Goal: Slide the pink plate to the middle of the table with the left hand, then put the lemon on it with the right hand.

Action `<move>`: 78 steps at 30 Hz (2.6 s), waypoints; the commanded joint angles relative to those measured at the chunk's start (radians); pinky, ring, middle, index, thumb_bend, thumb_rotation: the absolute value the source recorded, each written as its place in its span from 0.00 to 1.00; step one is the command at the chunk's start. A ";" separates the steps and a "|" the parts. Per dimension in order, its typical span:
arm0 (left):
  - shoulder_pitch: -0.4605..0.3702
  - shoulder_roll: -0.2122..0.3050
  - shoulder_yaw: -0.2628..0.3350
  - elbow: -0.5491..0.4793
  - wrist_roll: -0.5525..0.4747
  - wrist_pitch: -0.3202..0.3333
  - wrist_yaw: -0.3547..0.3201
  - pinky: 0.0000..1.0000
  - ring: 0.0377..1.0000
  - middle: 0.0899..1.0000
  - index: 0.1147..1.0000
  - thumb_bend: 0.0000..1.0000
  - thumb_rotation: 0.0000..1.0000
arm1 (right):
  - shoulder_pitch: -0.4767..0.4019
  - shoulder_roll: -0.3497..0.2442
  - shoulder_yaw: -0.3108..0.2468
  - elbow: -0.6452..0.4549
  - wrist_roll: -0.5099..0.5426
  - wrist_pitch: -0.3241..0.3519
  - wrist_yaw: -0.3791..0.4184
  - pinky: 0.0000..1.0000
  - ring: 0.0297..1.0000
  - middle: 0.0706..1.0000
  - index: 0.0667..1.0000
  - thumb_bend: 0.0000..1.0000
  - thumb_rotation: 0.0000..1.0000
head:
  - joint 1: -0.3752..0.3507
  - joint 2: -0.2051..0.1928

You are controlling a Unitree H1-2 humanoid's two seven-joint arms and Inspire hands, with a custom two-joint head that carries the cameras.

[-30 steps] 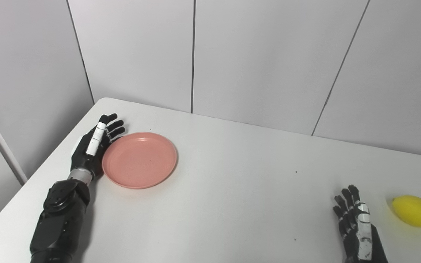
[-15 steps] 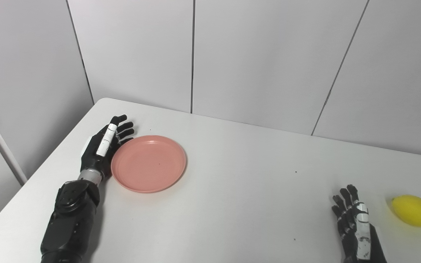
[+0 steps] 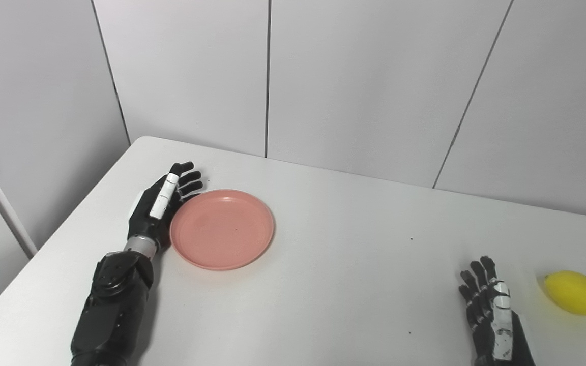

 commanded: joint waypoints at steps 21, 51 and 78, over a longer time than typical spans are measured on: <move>0.006 -0.037 -0.046 -0.004 0.001 0.039 -0.010 0.77 0.81 0.80 0.74 0.83 0.70 | 0.046 0.029 0.015 0.033 0.004 0.011 -0.004 1.00 0.96 0.98 0.99 0.75 1.00 | -0.006 0.006; 0.023 -0.113 -0.086 -0.038 0.103 0.055 0.065 0.73 0.77 0.75 0.70 0.86 0.74 | 0.053 0.033 0.028 0.001 0.003 0.028 -0.014 1.00 0.96 0.98 0.99 0.74 1.00 | -0.016 0.011; 0.066 -0.174 -0.139 -0.135 0.171 0.074 0.100 0.75 0.81 0.80 0.69 0.83 0.74 | 0.047 0.061 0.039 0.004 -0.013 0.019 -0.023 1.00 0.95 0.97 0.98 0.74 1.00 | -0.081 0.037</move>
